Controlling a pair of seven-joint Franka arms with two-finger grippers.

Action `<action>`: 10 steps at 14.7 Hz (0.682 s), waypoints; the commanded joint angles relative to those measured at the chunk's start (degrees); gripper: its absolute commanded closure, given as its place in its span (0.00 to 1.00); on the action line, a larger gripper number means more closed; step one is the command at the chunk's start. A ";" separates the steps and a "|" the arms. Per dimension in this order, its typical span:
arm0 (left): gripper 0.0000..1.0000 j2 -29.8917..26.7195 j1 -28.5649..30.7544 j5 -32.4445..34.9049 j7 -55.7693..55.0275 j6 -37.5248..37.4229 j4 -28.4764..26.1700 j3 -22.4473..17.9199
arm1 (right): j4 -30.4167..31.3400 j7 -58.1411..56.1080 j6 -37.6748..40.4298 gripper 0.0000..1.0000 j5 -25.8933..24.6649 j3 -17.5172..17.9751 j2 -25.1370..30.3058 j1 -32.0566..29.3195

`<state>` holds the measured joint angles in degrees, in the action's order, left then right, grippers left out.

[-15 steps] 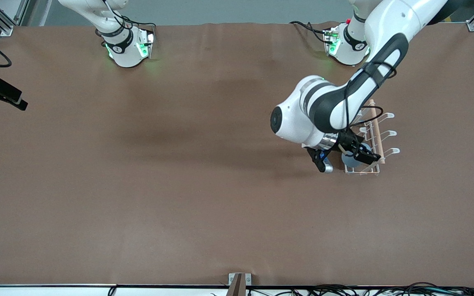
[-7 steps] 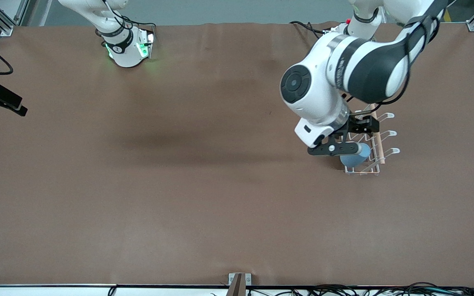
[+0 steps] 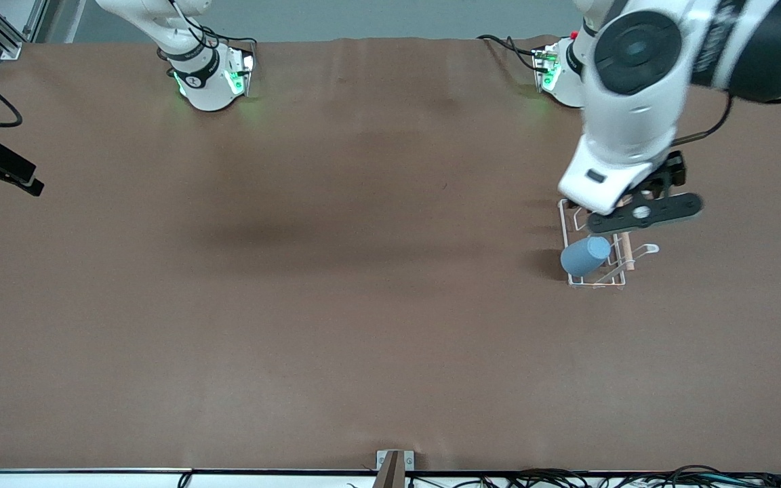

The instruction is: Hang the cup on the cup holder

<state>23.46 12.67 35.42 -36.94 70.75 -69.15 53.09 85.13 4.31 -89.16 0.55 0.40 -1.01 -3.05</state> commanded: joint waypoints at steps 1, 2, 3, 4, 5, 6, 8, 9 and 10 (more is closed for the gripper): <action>0.00 -3.59 3.58 -5.43 1.51 0.89 -0.73 0.43 | 0.47 -0.53 -0.75 0.00 -1.69 -0.31 0.13 0.41; 0.00 -4.47 4.98 -7.71 2.83 0.97 -0.73 0.35 | 0.47 -0.53 -0.83 0.00 -1.86 -0.31 0.04 0.32; 0.00 -6.48 5.52 -9.82 4.93 1.23 -0.81 -0.44 | 0.47 -0.53 -0.84 0.00 -1.86 -0.31 0.04 0.41; 0.00 -8.76 5.09 -11.75 6.17 2.45 -0.99 -3.67 | 0.39 -0.53 -0.75 0.00 -1.86 -0.22 0.04 0.41; 0.00 -11.22 3.17 -15.95 7.31 3.69 -1.51 -8.74 | 0.39 -0.44 -0.75 0.00 -1.95 -0.22 0.04 0.50; 0.00 -13.77 0.10 -22.08 9.41 3.96 -1.60 -15.93 | 0.39 -0.44 -0.66 0.00 -1.95 -0.22 0.04 0.58; 0.00 -18.52 -5.79 -31.60 14.33 4.40 -4.75 -30.27 | 0.39 -0.44 -0.57 0.00 -1.95 -0.22 0.04 0.76; 0.00 -20.37 -7.38 -33.73 16.79 5.53 -7.03 -34.42 | 0.39 -0.44 -0.48 0.00 -1.95 -0.22 0.04 0.85; 0.00 -22.04 -7.49 -34.36 18.73 6.76 -9.49 -36.11 | 0.39 -0.44 -0.40 0.00 -1.95 -0.22 0.04 0.85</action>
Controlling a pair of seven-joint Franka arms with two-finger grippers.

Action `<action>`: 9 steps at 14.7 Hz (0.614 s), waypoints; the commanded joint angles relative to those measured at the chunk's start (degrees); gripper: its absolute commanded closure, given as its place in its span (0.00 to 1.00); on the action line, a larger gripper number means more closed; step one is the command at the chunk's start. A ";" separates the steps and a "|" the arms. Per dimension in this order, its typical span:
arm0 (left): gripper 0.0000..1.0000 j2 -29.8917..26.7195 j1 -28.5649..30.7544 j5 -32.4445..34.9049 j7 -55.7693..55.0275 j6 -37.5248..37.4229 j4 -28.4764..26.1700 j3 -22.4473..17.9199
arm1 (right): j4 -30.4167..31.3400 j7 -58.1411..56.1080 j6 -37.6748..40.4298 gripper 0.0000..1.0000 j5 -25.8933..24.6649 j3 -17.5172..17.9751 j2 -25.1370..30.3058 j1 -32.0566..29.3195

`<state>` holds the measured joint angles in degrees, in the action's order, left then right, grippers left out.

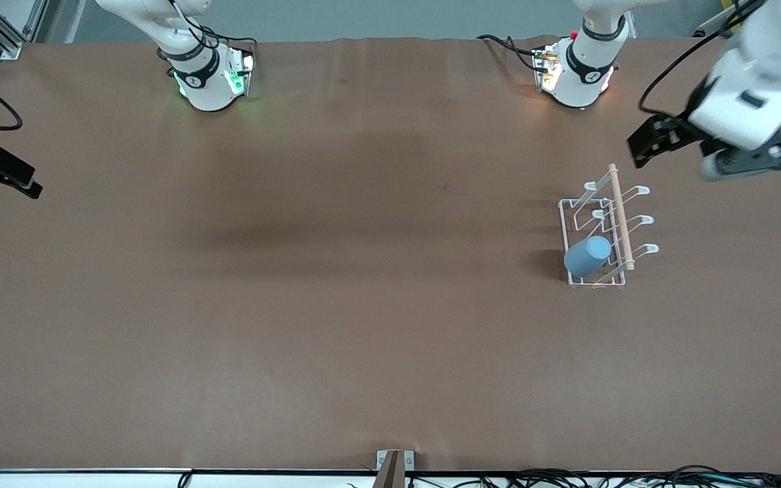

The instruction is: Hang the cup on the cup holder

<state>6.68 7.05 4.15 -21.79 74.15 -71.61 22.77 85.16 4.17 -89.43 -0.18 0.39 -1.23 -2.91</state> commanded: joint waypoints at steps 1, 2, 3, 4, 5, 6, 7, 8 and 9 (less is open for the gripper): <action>0.00 -7.10 -1.87 -3.19 5.86 5.02 -9.84 -7.11 | 0.35 -0.31 -0.04 0.00 -1.23 -0.21 0.27 0.71; 0.00 -9.30 -1.95 -3.27 8.40 7.04 -13.17 -8.78 | 0.35 -0.31 -0.04 0.00 -1.23 -0.21 0.27 0.71; 0.00 -11.67 -1.87 -3.80 10.26 9.50 -17.03 -10.01 | 0.35 -0.22 0.13 0.00 -1.14 -0.21 0.27 0.71; 0.00 -13.78 -1.87 -5.02 11.93 12.05 -20.55 -11.24 | 0.35 -0.22 0.13 0.00 -1.14 -0.21 0.27 0.71; 0.00 -15.63 -1.87 -5.55 13.60 13.64 -23.72 -12.21 | 0.35 -0.22 0.13 0.00 -1.14 -0.21 0.27 0.71; 0.00 -16.86 -1.95 -5.56 14.05 14.70 -26.10 -12.31 | 0.35 -0.22 0.13 0.00 -1.14 -0.21 0.27 0.71; 0.00 -17.83 -1.87 -5.56 14.14 15.93 -28.04 -12.40 | 0.35 -0.22 0.05 0.00 -1.14 -0.21 0.27 0.71; 0.00 -18.02 -1.78 -5.47 14.40 16.20 -28.84 -12.40 | 0.35 -0.22 0.13 0.00 -1.14 -0.21 0.27 0.71; 0.00 -18.02 -1.78 -5.47 14.84 16.12 -28.76 -12.31 | 0.35 -0.22 0.13 0.00 -1.14 -0.21 0.27 0.71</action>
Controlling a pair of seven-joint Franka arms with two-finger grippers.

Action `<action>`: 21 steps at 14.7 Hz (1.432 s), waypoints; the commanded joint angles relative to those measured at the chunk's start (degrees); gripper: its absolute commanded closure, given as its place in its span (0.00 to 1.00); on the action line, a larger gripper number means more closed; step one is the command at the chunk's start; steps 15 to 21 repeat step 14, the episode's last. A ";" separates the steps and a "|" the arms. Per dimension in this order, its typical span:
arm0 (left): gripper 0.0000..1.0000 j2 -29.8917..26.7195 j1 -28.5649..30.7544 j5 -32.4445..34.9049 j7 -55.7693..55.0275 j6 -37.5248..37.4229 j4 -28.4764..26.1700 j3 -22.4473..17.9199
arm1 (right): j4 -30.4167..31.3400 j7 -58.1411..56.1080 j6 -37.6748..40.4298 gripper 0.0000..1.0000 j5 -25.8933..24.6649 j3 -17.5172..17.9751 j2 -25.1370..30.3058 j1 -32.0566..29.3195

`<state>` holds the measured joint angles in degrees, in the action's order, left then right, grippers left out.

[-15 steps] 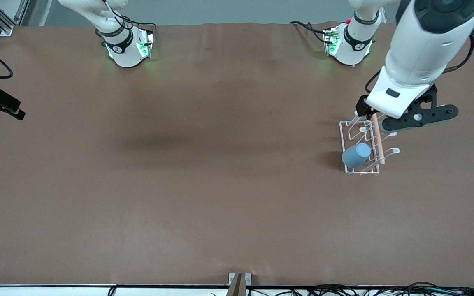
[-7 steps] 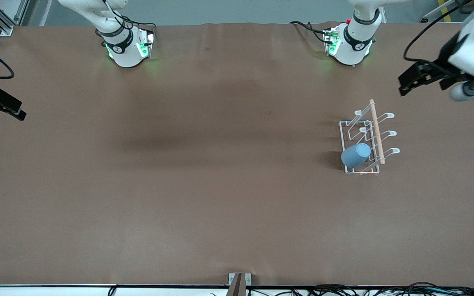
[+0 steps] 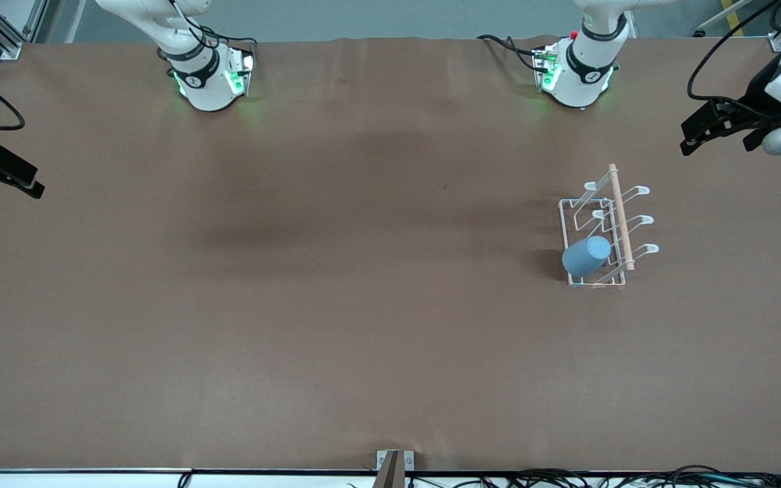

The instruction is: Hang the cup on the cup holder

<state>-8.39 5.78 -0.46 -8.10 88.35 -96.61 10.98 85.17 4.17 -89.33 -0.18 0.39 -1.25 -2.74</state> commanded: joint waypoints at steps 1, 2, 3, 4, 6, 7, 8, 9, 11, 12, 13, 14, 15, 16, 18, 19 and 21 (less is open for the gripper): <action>0.00 -2.69 -0.51 -0.86 1.42 1.91 -3.41 -0.52 | 0.34 -0.22 0.12 0.00 -1.13 -0.21 0.28 0.54; 0.00 -1.99 -0.25 -0.94 2.29 1.82 -2.80 -0.52 | 0.43 -0.22 0.12 0.00 -1.13 -0.21 0.28 0.45; 0.00 -0.85 -0.07 -0.86 3.78 1.39 -1.14 -0.52 | 0.43 -0.22 0.12 0.00 -1.05 -0.13 0.28 0.36; 0.00 0.55 -0.07 -0.59 5.62 1.30 0.71 -0.61 | 0.43 -0.22 0.12 0.00 -1.05 -0.21 0.28 0.36; 0.00 2.05 -0.07 -0.15 7.31 -0.45 3.09 -0.61 | 0.43 -0.22 0.12 0.00 -1.05 -0.21 0.28 0.28; 0.00 2.41 -0.07 0.02 7.31 -0.90 3.62 -0.61 | 0.43 -0.22 0.12 0.00 -1.05 -0.21 0.28 0.28; 0.00 2.50 -0.24 0.11 7.22 -1.08 3.80 -0.61 | 0.43 -0.22 0.12 0.00 -1.05 -0.21 0.28 0.28; 0.00 2.50 -0.33 0.11 7.14 -1.08 3.80 -0.61 | 0.43 -0.22 0.12 0.00 -1.05 -0.13 0.28 0.28; 0.00 2.59 -0.33 0.11 6.79 -1.08 3.80 -0.61 | 0.43 -0.22 0.12 0.00 -1.05 -0.21 0.28 0.19; 0.00 2.50 -0.33 0.11 6.78 -1.16 3.80 -0.61 | 0.43 -0.22 0.12 0.00 -1.05 -0.21 0.28 0.19; 0.00 2.50 -0.33 0.11 6.78 -1.16 3.80 -0.61 | 0.43 -0.22 0.12 0.00 -1.05 -0.13 0.28 0.19; 0.00 2.50 -0.33 0.11 6.61 -1.16 3.80 -0.61 | 0.43 -0.22 0.12 0.00 -1.05 -0.21 0.28 0.19; 0.00 2.50 -0.33 0.11 6.61 -1.16 3.80 -0.61 | 0.43 -0.22 0.12 0.00 -1.05 -0.21 0.28 0.19; 0.00 2.50 -0.33 0.11 6.61 -1.16 3.80 -0.61 | 0.43 -0.22 0.12 0.00 -1.05 -0.21 0.28 0.19; 0.00 2.50 -0.33 0.11 6.61 -1.16 3.80 -0.61 | 0.43 -0.22 0.12 0.00 -1.05 -0.21 0.28 0.19; 0.00 2.50 -0.33 0.11 6.61 -1.16 3.80 -0.61 | 0.43 -0.22 0.12 0.00 -1.05 -0.21 0.28 0.19; 0.00 2.50 -0.33 0.11 6.61 -1.16 3.80 -0.61 | 0.43 -0.22 0.12 0.00 -1.05 -0.21 0.28 0.19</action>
